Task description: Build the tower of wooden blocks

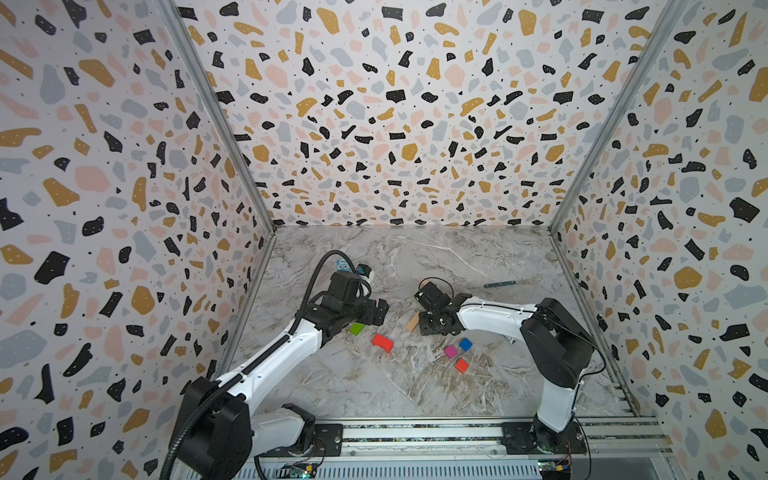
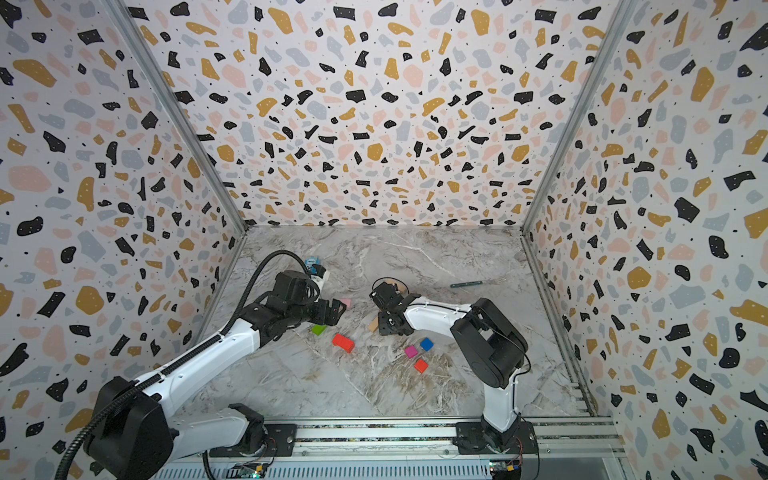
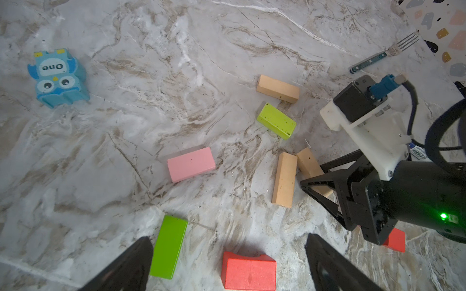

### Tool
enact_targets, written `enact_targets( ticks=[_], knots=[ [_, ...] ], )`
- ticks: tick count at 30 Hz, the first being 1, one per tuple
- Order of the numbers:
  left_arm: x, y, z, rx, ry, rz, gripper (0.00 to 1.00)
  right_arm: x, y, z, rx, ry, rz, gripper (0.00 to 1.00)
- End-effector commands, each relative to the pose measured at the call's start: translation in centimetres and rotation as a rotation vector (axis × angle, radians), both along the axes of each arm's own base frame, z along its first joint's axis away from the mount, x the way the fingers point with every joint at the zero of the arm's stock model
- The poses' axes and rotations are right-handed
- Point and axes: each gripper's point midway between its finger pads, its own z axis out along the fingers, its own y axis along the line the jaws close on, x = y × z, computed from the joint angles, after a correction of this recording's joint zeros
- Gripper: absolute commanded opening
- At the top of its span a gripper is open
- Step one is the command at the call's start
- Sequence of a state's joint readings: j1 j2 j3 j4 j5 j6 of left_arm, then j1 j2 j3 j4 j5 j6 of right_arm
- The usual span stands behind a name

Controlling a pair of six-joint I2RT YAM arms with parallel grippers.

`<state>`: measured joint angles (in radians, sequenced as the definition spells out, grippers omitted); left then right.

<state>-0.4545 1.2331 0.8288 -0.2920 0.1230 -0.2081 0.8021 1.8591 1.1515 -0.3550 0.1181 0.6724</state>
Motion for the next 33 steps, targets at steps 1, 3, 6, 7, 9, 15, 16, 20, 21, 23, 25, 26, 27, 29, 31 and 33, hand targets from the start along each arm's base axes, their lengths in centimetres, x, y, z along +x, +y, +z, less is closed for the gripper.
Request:
enact_targets(
  ticks=[1, 3, 6, 7, 9, 15, 16, 20, 21, 23, 25, 26, 27, 29, 31, 33],
  knots=[
    [-0.1, -0.4, 0.2, -0.003, -0.006, -0.024, 0.96, -0.2, -0.2, 1.9, 0.009, -0.019, 0.001, 0.55],
    [-0.1, -0.6, 0.2, -0.009, -0.010, -0.033, 0.96, -0.1, -0.2, 2.9, 0.020, -0.039, 0.008, 0.60],
    [0.1, -0.9, 0.3, -0.017, -0.014, -0.040, 0.95, -0.2, -0.2, 4.5, 0.058, -0.085, 0.025, 0.77],
    [0.1, -0.9, 0.0, -0.014, -0.005, -0.038, 0.95, -0.2, -0.5, 5.0, 0.063, -0.098, 0.024, 0.80],
    [0.0, -1.5, -0.5, 0.005, 0.015, -0.046, 0.94, -0.4, -1.1, 5.9, 0.073, -0.128, 0.032, 0.86],
    [-0.8, -3.9, -1.7, 0.059, 0.038, -0.070, 0.94, -1.0, -3.2, 7.1, 0.051, -0.177, 0.056, 0.97],
    [-0.9, -4.3, -1.8, 0.059, 0.041, -0.072, 0.94, -1.1, -3.6, 7.2, 0.056, -0.182, 0.051, 0.97],
    [-1.2, -6.4, -2.2, 0.110, 0.046, -0.107, 0.89, -1.8, -5.1, 7.9, 0.135, -0.198, 0.033, 0.98],
    [-1.1, -6.7, -2.5, 0.133, 0.051, -0.108, 0.88, -1.9, -5.6, 8.0, 0.154, -0.196, 0.024, 0.97],
    [-1.2, -7.4, -3.2, 0.172, 0.063, -0.140, 0.86, -1.9, -6.6, 8.5, 0.181, -0.203, 0.003, 0.97],
    [-1.1, -7.7, -3.9, 0.223, 0.064, -0.155, 0.85, -1.9, -7.7, 8.9, 0.198, -0.211, -0.015, 0.96],
    [-1.0, -7.8, -4.3, 0.242, 0.065, -0.160, 0.85, -1.9, -8.2, 9.3, 0.216, -0.218, -0.026, 0.96],
    [-0.9, -8.0, -4.5, 0.254, 0.067, -0.169, 0.85, -2.0, -8.6, 9.5, 0.231, -0.218, -0.031, 0.96],
    [-0.6, -8.1, -5.1, 0.284, 0.074, -0.171, 0.82, -2.0, -9.1, 9.9, 0.263, -0.220, -0.037, 0.95],
    [-0.4, -8.2, -5.7, 0.315, 0.085, -0.169, 0.79, -1.9, -9.6, 10.2, 0.278, -0.223, -0.040, 0.95],
    [-0.3, -8.5, -6.3, 0.344, 0.101, -0.168, 0.75, -1.9, -9.9, 10.3, 0.278, -0.223, -0.041, 0.94]
  ],
)
